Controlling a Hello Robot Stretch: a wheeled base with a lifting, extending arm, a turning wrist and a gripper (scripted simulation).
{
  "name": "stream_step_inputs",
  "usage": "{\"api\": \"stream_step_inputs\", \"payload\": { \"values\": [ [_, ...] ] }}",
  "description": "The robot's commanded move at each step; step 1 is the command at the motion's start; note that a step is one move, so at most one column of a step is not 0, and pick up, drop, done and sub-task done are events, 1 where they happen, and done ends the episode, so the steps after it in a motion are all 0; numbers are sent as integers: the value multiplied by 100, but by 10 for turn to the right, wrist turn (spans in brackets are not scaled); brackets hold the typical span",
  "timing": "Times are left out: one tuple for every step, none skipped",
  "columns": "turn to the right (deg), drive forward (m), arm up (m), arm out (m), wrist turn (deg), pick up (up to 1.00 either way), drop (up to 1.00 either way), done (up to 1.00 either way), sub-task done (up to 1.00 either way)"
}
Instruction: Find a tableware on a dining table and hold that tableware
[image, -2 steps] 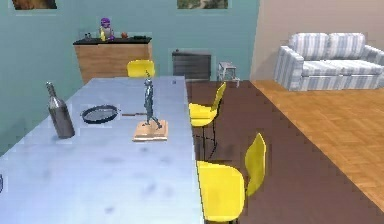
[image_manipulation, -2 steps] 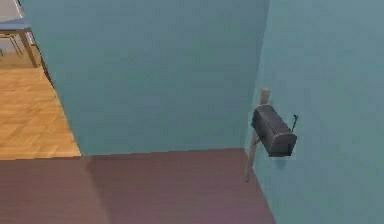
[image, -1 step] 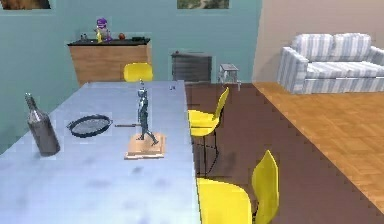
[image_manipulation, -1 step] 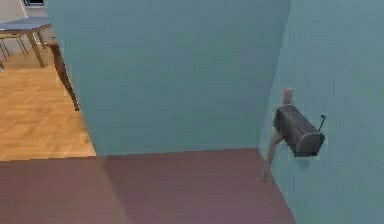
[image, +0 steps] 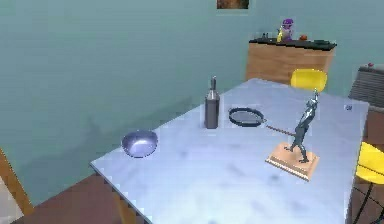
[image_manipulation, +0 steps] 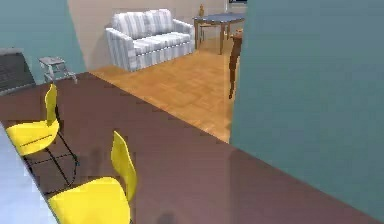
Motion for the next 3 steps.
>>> {"api": "stream_step_inputs", "payload": {
  "values": [
    [-450,0,0,0,0,0,0,0,0],
    [-450,0,0,0,0,0,0,0,0],
    [-150,0,0,0,0,0,0,0,0]
  ]
}}
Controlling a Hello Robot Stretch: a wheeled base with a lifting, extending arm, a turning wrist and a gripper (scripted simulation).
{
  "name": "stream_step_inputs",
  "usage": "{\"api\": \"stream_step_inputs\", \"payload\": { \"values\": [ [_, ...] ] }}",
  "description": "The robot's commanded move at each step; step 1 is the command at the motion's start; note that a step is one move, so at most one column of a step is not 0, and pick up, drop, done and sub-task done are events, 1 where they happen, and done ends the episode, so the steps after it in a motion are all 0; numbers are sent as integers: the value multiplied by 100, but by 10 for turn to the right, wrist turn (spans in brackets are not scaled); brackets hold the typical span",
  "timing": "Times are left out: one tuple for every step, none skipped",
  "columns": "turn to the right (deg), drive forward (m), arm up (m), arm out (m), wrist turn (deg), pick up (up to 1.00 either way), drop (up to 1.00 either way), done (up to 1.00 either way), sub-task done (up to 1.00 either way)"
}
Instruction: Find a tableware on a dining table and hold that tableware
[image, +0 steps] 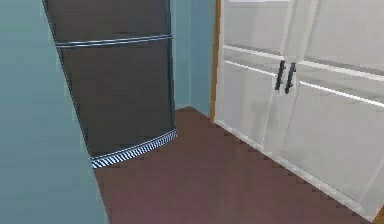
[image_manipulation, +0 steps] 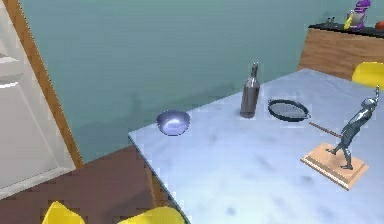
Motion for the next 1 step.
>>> {"api": "stream_step_inputs", "payload": {
  "values": [
    [0,0,50,0,0,0,0,0,0]
  ]
}}
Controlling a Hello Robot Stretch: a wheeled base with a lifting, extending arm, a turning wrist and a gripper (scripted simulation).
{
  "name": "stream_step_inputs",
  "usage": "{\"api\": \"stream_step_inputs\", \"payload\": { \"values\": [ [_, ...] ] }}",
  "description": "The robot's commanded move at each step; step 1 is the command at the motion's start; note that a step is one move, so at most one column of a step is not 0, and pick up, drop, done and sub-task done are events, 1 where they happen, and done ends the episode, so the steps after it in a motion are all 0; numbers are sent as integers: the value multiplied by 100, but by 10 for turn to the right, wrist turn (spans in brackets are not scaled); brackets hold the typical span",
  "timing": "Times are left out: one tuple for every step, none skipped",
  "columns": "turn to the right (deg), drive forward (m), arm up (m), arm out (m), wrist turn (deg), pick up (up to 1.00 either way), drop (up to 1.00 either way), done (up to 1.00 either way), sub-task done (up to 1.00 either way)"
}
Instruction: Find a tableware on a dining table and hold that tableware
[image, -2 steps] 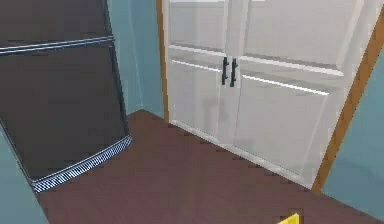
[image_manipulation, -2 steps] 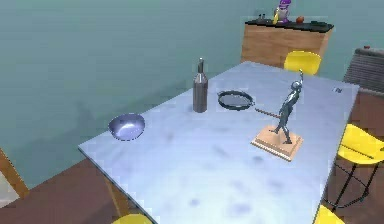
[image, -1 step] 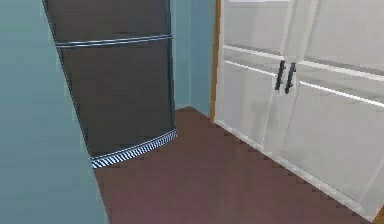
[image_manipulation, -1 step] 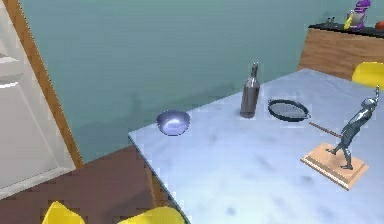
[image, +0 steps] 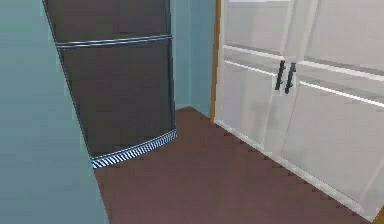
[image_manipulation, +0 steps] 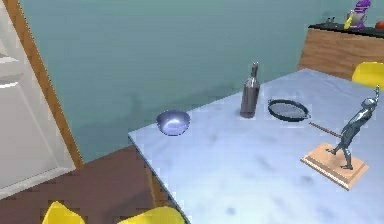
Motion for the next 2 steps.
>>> {"api": "stream_step_inputs", "payload": {
  "values": [
    [0,0,38,0,0,0,0,0,0],
    [0,0,0,50,0,0,0,0,0]
  ]
}}
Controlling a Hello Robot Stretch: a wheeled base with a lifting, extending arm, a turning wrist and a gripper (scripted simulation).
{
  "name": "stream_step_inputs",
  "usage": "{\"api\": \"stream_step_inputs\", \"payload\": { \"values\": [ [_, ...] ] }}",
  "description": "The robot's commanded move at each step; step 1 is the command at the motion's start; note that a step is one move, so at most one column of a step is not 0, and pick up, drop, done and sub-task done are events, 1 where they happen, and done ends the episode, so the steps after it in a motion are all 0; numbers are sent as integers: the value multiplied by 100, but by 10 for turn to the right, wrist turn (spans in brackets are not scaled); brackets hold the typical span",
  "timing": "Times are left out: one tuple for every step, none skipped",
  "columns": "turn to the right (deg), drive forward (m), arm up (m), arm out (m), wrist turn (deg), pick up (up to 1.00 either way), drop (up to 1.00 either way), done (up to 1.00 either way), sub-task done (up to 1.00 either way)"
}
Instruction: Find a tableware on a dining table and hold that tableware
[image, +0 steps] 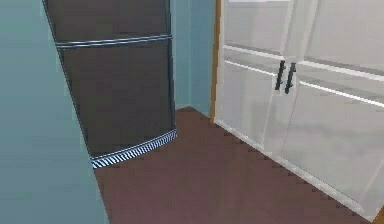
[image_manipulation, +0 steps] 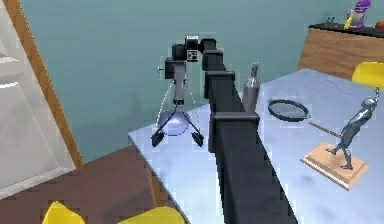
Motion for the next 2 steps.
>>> {"api": "stream_step_inputs", "payload": {
  "values": [
    [0,0,0,0,450,0,0,0,0],
    [0,0,0,0,450,0,0,0,0]
  ]
}}
